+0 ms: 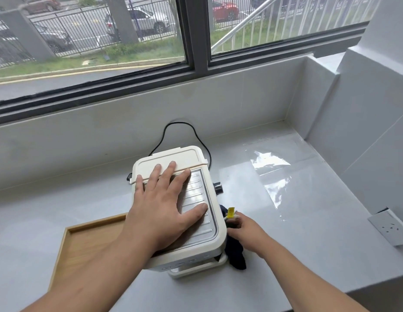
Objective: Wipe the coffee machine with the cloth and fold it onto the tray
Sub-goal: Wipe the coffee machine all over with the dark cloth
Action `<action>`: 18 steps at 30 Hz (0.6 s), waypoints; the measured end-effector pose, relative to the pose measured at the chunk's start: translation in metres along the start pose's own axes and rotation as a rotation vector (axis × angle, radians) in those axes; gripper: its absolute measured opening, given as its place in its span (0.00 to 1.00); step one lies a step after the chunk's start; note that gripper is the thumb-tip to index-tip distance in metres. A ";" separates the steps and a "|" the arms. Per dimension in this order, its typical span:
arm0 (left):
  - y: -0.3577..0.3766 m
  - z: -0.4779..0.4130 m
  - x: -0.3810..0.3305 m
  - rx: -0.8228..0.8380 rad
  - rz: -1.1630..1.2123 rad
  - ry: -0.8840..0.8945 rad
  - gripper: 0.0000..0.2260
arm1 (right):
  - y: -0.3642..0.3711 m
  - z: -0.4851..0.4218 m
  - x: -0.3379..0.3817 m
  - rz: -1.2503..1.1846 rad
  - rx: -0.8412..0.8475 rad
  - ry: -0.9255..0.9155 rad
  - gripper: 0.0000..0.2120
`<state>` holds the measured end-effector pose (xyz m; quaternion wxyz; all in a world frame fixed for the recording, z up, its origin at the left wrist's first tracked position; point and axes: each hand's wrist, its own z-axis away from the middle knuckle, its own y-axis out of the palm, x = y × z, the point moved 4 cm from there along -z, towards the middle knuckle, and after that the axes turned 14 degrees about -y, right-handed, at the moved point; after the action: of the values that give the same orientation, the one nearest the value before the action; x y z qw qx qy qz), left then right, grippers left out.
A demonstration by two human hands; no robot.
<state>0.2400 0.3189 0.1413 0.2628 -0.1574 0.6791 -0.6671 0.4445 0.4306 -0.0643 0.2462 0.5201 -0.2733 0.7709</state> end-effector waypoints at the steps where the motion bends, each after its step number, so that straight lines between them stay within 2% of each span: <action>1: 0.000 0.000 0.000 -0.002 0.000 0.001 0.44 | -0.001 0.000 -0.003 -0.088 0.010 0.027 0.11; 4: 0.000 0.000 0.000 -0.007 -0.001 0.002 0.44 | -0.004 -0.007 -0.004 -0.256 0.015 0.113 0.04; 9: 0.000 0.000 -0.001 -0.002 -0.006 0.002 0.44 | -0.012 -0.032 0.000 -0.434 0.002 0.239 0.15; 11: -0.001 0.001 -0.001 0.002 -0.002 -0.001 0.44 | -0.013 -0.042 0.005 -0.490 -0.040 0.260 0.12; 18: -0.002 0.001 -0.002 0.005 -0.005 -0.004 0.43 | -0.014 -0.075 0.041 -0.390 0.027 0.198 0.10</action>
<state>0.2419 0.3191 0.1440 0.2628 -0.1597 0.6764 -0.6692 0.3896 0.4956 -0.0474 0.4094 0.4879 -0.1316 0.7596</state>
